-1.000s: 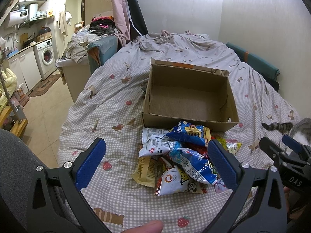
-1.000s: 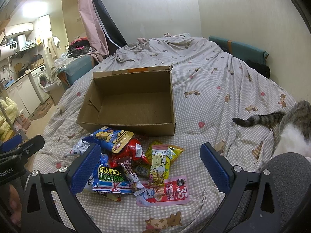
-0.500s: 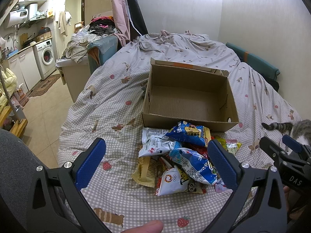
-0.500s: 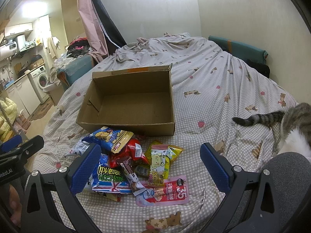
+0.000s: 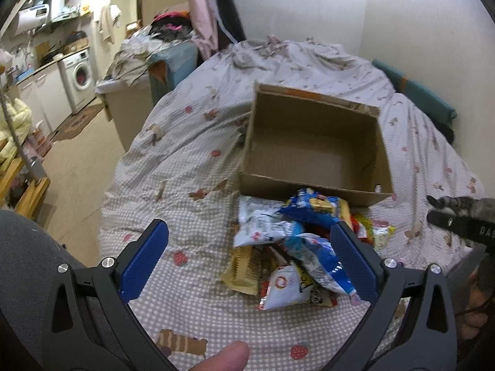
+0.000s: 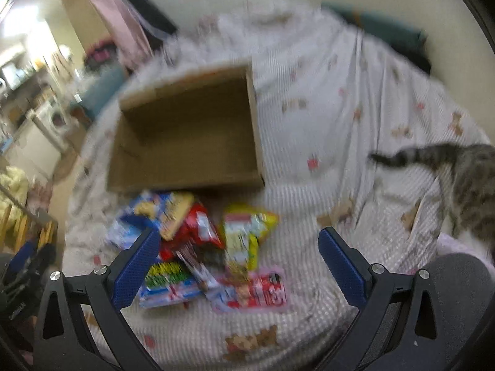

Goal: Organize snacks
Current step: 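Grasp the pink sausage packet with the right gripper while the left grasps a blue chip bag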

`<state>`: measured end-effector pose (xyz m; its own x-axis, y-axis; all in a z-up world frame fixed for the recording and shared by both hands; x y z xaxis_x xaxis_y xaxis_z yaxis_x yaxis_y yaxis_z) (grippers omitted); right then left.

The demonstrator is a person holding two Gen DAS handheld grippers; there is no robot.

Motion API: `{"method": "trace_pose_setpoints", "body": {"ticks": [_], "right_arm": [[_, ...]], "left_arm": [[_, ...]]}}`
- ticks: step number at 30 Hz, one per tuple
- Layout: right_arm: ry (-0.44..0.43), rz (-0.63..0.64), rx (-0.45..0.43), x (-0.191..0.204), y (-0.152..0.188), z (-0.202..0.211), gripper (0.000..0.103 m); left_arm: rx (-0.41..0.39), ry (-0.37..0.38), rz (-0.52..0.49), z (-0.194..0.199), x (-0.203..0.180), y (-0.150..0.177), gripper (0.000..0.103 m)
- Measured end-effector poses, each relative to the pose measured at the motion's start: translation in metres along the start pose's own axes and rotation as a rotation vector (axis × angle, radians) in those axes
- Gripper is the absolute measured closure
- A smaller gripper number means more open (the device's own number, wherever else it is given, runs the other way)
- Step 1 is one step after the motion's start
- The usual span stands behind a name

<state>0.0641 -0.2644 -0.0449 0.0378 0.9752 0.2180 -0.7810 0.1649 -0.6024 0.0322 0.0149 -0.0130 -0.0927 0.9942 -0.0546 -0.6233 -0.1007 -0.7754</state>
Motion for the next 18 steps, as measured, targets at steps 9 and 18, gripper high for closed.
{"method": "trace_pose_setpoints", "body": {"ticks": [9, 18], "right_arm": [[0.045, 0.047, 0.457, -0.014, 0.047, -0.089, 0.0], [0.084, 0.188, 0.559, 0.012, 0.086, -0.129, 0.041]], "left_arm": [[0.12, -0.023, 0.04, -0.027, 0.021, -0.015, 0.0], [0.157, -0.013, 0.032, -0.043, 0.02, -0.017, 0.0]]}}
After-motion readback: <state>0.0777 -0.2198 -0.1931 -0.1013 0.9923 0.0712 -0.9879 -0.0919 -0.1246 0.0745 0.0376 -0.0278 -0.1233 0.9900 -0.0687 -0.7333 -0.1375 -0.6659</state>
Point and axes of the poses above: each gripper's, at about its wrist camera, not at the fingertips, and z roughly against the way its jaws point, x to its left, y to its underside, the point moved 2 cm from there along -z, roughly the way its jaws point, and after that the axes turned 5 degrees about -x, right-handed, at the moved point
